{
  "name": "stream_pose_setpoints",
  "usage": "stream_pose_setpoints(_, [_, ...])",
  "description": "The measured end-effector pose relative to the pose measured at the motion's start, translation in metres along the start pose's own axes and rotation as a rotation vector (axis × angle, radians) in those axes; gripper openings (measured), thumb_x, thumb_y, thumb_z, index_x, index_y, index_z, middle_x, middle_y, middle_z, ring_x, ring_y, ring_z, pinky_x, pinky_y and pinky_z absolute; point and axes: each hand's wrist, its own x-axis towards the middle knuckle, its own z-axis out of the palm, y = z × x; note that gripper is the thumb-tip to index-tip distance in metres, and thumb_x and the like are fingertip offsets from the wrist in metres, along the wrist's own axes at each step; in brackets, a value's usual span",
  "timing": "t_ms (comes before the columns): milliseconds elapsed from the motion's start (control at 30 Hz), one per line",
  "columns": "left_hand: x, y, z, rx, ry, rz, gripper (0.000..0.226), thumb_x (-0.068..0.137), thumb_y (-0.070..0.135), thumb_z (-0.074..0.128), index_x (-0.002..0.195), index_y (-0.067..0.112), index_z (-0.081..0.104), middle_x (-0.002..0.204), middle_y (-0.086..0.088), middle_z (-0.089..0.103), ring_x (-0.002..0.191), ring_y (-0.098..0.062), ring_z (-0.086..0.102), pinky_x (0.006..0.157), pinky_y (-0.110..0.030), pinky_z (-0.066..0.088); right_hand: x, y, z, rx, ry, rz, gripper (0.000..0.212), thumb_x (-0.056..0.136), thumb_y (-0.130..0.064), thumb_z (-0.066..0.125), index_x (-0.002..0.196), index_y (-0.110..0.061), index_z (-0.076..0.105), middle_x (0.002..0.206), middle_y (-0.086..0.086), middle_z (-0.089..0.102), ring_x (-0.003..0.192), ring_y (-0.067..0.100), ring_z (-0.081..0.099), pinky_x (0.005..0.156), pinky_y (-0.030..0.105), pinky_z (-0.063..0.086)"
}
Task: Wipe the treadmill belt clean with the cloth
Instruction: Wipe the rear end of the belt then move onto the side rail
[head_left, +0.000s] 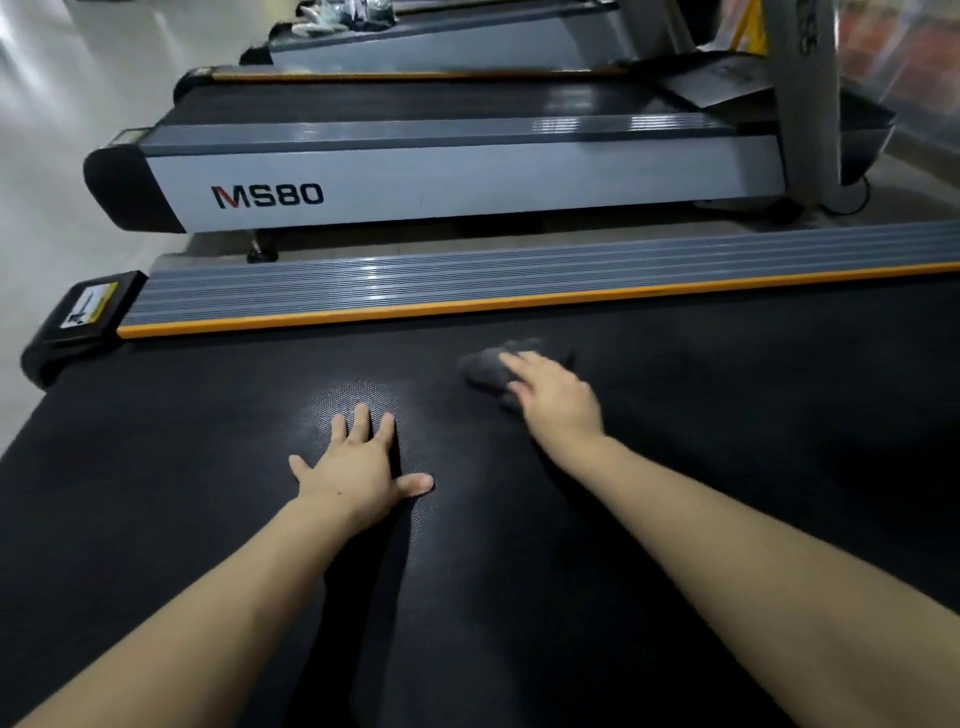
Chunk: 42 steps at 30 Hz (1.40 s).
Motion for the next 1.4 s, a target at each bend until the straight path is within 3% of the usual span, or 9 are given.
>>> stream_pose_setpoints(233, [0.004,0.001,0.0,0.005,-0.016,-0.006,0.105,0.083,0.078,0.057,0.162,0.034,0.003,0.17,0.003,-0.016,0.156,-0.025,-0.017,0.111,-0.081,0.012,-0.003,0.018,-0.02,-0.144,0.201,0.472,0.034,0.096,-0.024,0.055,0.13,-0.032,0.056,0.129,-0.002,0.058,0.113,0.027,0.057,0.085,0.04,0.049])
stream_pose_setpoints(367, [0.002,0.001,0.002,-0.01,0.005,-0.005,0.106,0.082,0.078,0.057,0.162,0.032,0.004,0.17,0.003,-0.015,0.156,-0.024,-0.016,0.111,-0.08,0.011,-0.003,-0.087,0.046,-0.091,0.055,0.086,0.029,0.092,-0.025,0.06,0.12,-0.033,0.057,0.116,-0.003,0.06,0.106,0.024,0.057,0.075,0.037,0.049])
stream_pose_setpoints(533, [-0.009,-0.002,0.007,-0.037,0.08,-0.021,0.104,0.082,0.081,0.054,0.162,0.027,0.014,0.171,0.001,-0.005,0.157,-0.023,-0.007,0.114,-0.076,0.013,-0.008,-0.067,0.03,0.049,-0.125,-0.292,0.042,0.096,-0.023,0.058,0.138,-0.029,0.056,0.144,-0.001,0.053,0.134,0.02,0.046,0.109,0.034,0.037])
stream_pose_setpoints(700, [-0.03,-0.002,0.009,0.057,0.289,-0.022,0.077,0.08,0.087,0.044,0.135,0.033,0.049,0.144,0.001,0.041,0.136,-0.025,0.035,0.101,-0.056,0.038,-0.02,0.064,-0.04,-0.065,0.099,0.227,0.041,0.097,-0.026,0.055,0.137,-0.035,0.054,0.141,-0.008,0.054,0.122,0.023,0.055,0.096,0.037,0.046])
stream_pose_setpoints(833, [-0.04,-0.008,0.005,0.017,0.135,-0.019,0.091,0.074,0.087,0.054,0.148,0.037,0.037,0.16,0.003,0.026,0.15,-0.023,0.019,0.108,-0.064,0.031,-0.02,0.014,-0.02,-0.187,0.165,0.428,0.034,0.096,-0.025,0.054,0.13,-0.03,0.055,0.126,0.001,0.058,0.109,0.028,0.057,0.082,0.039,0.049])
stream_pose_setpoints(933, [-0.043,-0.008,0.006,-0.015,-0.027,-0.035,0.118,0.069,0.088,0.062,0.161,0.037,0.009,0.171,0.007,-0.008,0.157,-0.02,-0.009,0.116,-0.072,0.016,-0.022,-0.072,0.029,-0.09,0.08,0.171,0.031,0.095,-0.025,0.055,0.125,-0.03,0.056,0.122,-0.001,0.058,0.11,0.025,0.055,0.082,0.038,0.048])
stream_pose_setpoints(1100, [-0.041,-0.005,0.01,-0.017,-0.015,-0.05,0.12,0.072,0.083,0.064,0.162,0.035,0.002,0.17,0.005,-0.014,0.157,-0.021,-0.014,0.115,-0.076,0.011,-0.037,-0.098,0.046,0.128,-0.122,-0.316,0.041,0.094,-0.021,0.059,0.135,-0.03,0.058,0.142,-0.002,0.055,0.131,0.021,0.048,0.108,0.031,0.035])
stream_pose_setpoints(1300, [-0.041,-0.007,0.011,-0.02,-0.005,-0.043,0.119,0.071,0.085,0.062,0.162,0.036,0.003,0.17,0.006,-0.015,0.156,-0.023,-0.015,0.114,-0.077,0.01,-0.037,0.057,-0.034,-0.016,0.075,0.223,0.043,0.098,-0.026,0.055,0.139,-0.034,0.053,0.147,-0.007,0.049,0.131,0.017,0.048,0.103,0.029,0.037])
stream_pose_setpoints(1400, [-0.041,-0.006,0.01,-0.028,-0.01,-0.046,0.118,0.071,0.085,0.062,0.162,0.037,0.003,0.17,0.006,-0.014,0.156,-0.023,-0.015,0.114,-0.077,0.01,-0.043,0.049,-0.031,-0.071,0.191,0.402,0.041,0.095,-0.023,0.056,0.135,-0.03,0.056,0.137,-0.002,0.055,0.121,0.024,0.053,0.094,0.036,0.044])
